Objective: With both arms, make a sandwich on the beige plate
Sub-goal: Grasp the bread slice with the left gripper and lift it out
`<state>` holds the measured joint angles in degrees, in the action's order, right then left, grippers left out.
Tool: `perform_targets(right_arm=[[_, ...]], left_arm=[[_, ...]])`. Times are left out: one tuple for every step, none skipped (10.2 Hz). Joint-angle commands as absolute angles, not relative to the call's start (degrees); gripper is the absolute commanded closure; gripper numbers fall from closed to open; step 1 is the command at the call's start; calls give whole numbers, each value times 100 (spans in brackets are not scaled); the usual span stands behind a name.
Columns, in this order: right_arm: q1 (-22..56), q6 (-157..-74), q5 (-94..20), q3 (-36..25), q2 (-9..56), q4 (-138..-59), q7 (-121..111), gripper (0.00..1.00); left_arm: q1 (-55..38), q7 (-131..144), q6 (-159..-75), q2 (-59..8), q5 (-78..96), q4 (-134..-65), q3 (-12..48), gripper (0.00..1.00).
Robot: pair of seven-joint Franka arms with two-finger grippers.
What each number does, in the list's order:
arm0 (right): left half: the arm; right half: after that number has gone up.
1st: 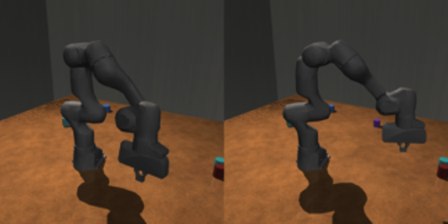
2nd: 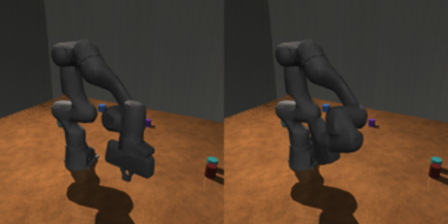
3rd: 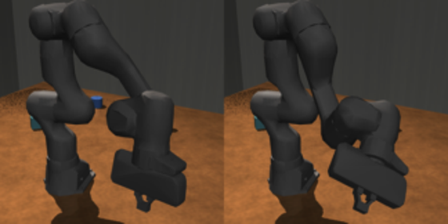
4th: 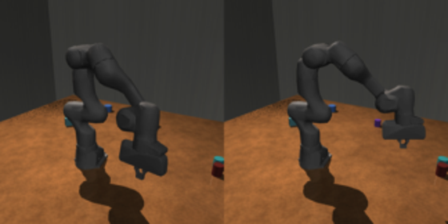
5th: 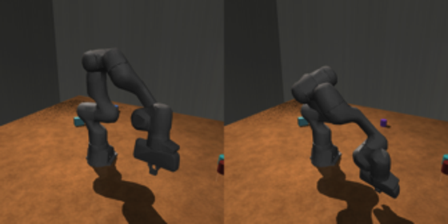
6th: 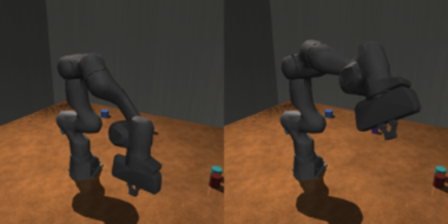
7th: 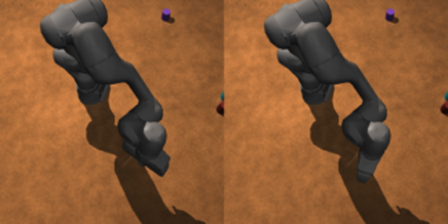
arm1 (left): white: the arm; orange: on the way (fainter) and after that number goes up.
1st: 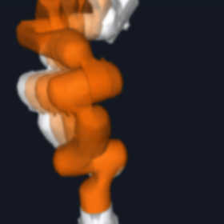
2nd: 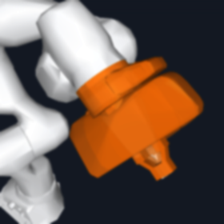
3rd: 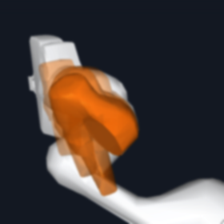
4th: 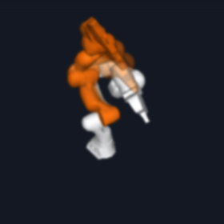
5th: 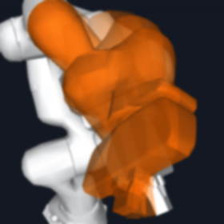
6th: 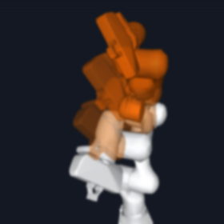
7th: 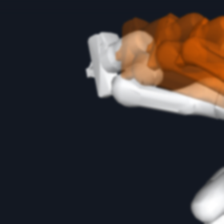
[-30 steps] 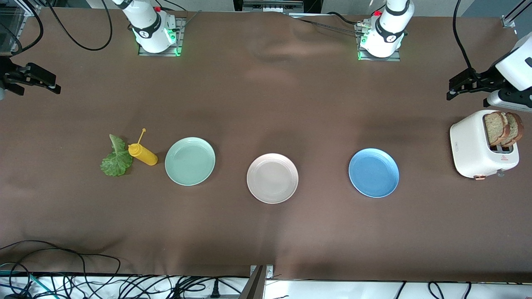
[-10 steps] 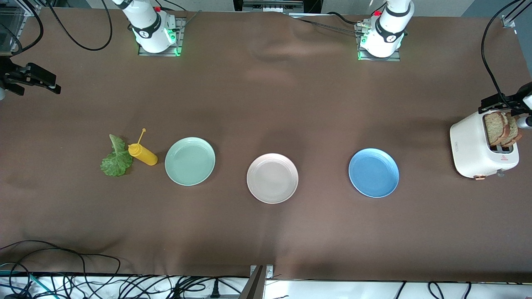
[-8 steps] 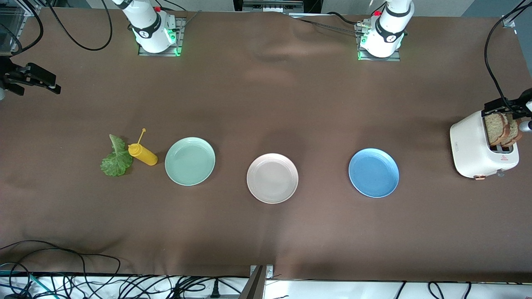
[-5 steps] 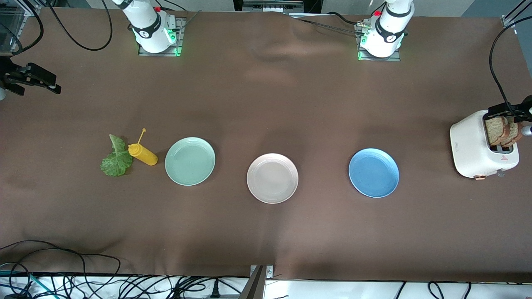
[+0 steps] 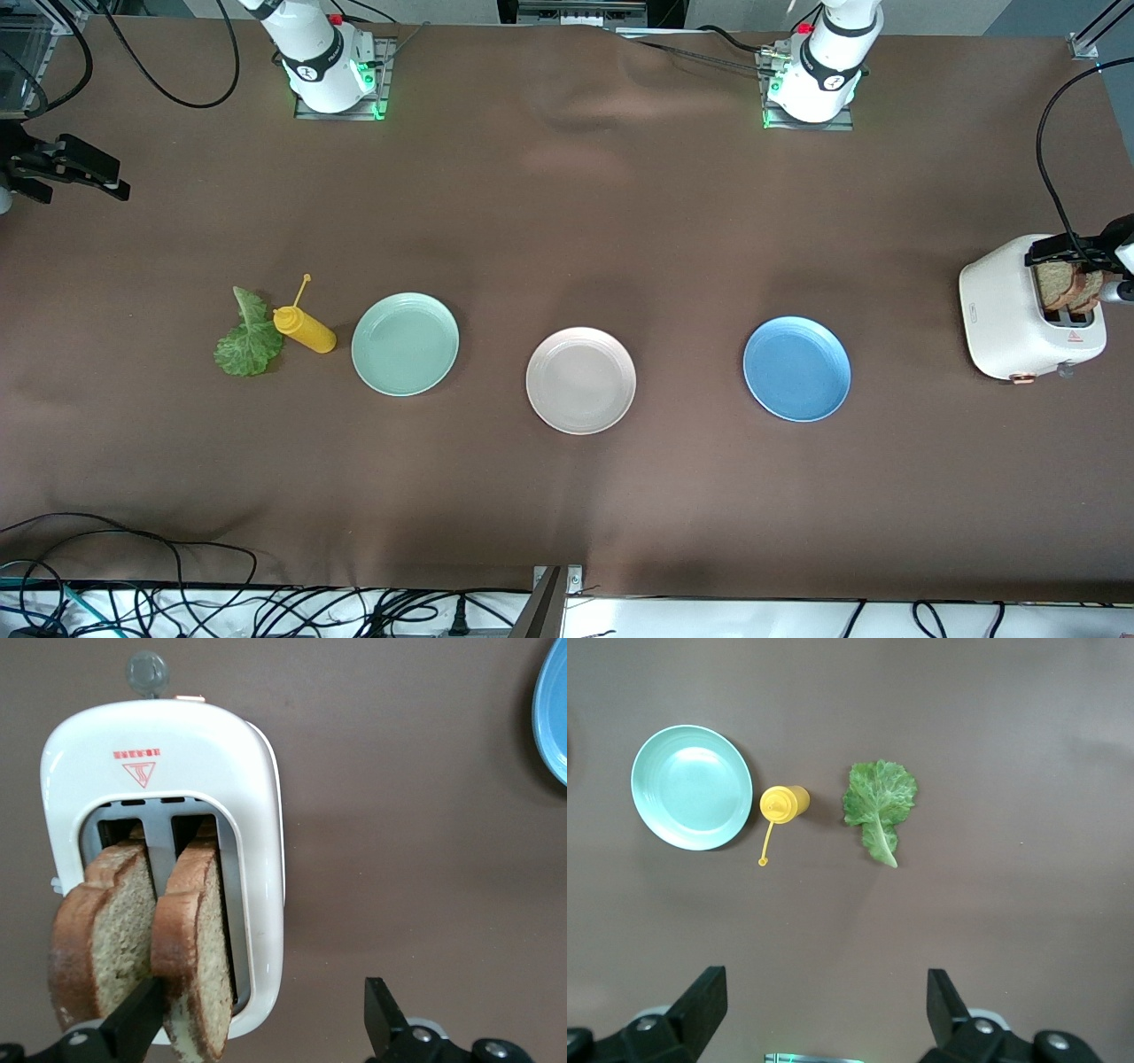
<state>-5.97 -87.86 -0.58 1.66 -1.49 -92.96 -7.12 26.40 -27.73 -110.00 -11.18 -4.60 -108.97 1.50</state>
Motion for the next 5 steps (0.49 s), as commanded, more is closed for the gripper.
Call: perform_targets(right_arm=[[-615,-8728,-105,176,-149,-9237,-721,0],[-615,-8719,-105,176,-149,-9237,-721,0],[-615,-8727,-105,167,-149,-9237,-721,0],[-615,-8719,-105,167,-149,-9237,-721,0],[-615,-8727,-105,176,-149,-9237,-721,0]], left_arm=[[2751,-2909,-11013,-1169,-545,-10855,211,0],[2760,-3022,-10978,-1143,-545,-10811,211,0],[2760,-3076,-10951,-1116,-545,-10793,211,0],[2760,-3076,-10951,-1116,-545,-10776,211,0],[2760,-3076,-10951,-1134,-545,-10767,211,0]])
